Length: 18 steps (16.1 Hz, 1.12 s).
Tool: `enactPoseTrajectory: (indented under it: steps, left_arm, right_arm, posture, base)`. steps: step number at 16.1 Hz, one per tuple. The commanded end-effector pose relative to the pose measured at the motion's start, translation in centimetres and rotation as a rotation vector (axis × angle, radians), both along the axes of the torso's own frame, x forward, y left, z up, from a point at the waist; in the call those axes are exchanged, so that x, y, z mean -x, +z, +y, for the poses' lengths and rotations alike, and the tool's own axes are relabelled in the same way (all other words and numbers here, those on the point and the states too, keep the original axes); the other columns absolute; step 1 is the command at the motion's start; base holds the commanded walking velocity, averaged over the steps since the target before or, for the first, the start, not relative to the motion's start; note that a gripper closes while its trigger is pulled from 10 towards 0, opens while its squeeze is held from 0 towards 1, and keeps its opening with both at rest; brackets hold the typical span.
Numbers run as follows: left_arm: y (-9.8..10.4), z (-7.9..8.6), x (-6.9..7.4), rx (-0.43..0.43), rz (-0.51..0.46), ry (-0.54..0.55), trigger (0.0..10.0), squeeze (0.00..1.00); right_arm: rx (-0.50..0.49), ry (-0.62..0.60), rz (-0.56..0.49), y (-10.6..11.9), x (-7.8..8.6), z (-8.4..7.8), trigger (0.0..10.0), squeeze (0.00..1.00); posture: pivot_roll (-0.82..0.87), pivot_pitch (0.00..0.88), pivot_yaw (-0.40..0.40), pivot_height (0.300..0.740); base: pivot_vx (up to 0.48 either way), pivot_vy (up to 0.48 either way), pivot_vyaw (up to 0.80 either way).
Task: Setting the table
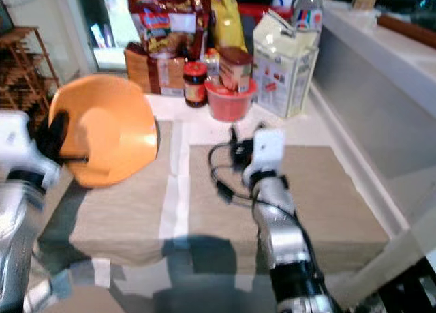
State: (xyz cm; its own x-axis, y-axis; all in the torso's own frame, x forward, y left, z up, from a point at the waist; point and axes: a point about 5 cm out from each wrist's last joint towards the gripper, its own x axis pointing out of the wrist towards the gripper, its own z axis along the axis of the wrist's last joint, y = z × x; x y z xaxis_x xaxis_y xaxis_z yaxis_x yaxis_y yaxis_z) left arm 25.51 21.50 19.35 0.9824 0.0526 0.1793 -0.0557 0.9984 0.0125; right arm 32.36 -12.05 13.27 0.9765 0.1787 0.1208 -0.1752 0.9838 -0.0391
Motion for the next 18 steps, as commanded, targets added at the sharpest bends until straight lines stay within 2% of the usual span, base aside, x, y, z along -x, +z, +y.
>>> enactPoseTrajectory:
  steps: [1,2,4,6,8,9,11,14,16,17,18]
  left_arm:
    - [-5.7,0.4,1.9,0.037,0.285,0.016,0.0,0.00]
    - [-5.8,0.1,3.9,0.038,0.300,0.023,0.0,0.00]
    - [-5.0,-0.2,4.9,0.023,0.263,0.035,0.0,0.00]
    - [-3.7,-1.2,4.8,-0.054,0.169,0.008,0.0,0.00]
    - [-2.4,-1.7,4.5,-0.110,0.081,0.030,0.0,0.00]
    - [-0.1,-1.6,4.4,-0.188,-0.040,0.067,0.0,0.00]
    - [1.9,-1.7,4.6,-0.247,-0.135,0.076,0.0,0.00]
    - [1.7,-2.2,4.8,-0.296,-0.156,0.065,0.0,0.00]
    - [1.6,-1.6,4.3,-0.266,-0.135,0.093,0.0,0.00]
    - [1.3,-1.5,4.0,-0.279,-0.125,0.085,0.0,0.00]
    - [0.8,-1.5,3.9,-0.232,-0.087,0.074,0.0,0.00]
  right_arm:
    - [0.018,0.007,0.074,-1.7,0.8,-1.1,10.0,0.00]
    - [0.046,0.010,0.058,-1.4,2.1,-2.0,10.0,0.00]
    - [0.090,0.011,-0.012,-0.1,3.1,-2.7,10.0,0.00]
    - [0.125,0.010,-0.118,1.6,3.5,-2.4,10.0,0.00]
    - [0.130,0.010,-0.150,1.9,3.6,-2.1,10.0,0.00]
    - [0.128,0.004,-0.164,2.2,3.8,-2.1,10.0,0.00]
    - [0.105,-0.007,-0.189,2.7,4.0,-2.2,10.0,0.00]
    - [0.099,-0.010,-0.231,3.5,3.9,-2.2,10.0,0.00]
    - [0.100,0.006,-0.233,3.6,3.7,-1.8,10.0,0.00]
    - [0.102,0.011,-0.228,3.5,3.6,-1.7,10.0,0.00]
    - [0.104,0.011,-0.221,3.3,3.5,-1.6,10.0,0.00]
  posture:
    - [0.06,0.000,-0.010,0.740]
    - [0.06,0.000,-0.020,0.740]
    - [0.06,0.000,-0.025,0.740]
    - [0.05,0.000,-0.026,0.740]
    - [0.05,0.000,-0.027,0.740]
    - [0.05,0.000,-0.029,0.740]
    - [0.05,0.000,-0.034,0.740]
    - [0.06,0.000,-0.040,0.740]
    - [0.06,0.000,-0.044,0.740]
    - [0.06,0.000,-0.046,0.740]
    - [0.07,0.000,-0.046,0.740]
  base:
    - [0.000,0.000,0.00]
    - [0.000,0.000,0.00]
    - [0.000,0.000,0.00]
    - [0.000,0.000,0.00]
    - [0.000,0.000,0.00]
    - [0.000,0.000,0.00]
    - [0.000,0.000,0.00]
    - [0.000,0.000,0.00]
    - [0.000,0.000,0.00]
    - [0.000,0.000,0.00]
    - [0.000,0.000,0.00]
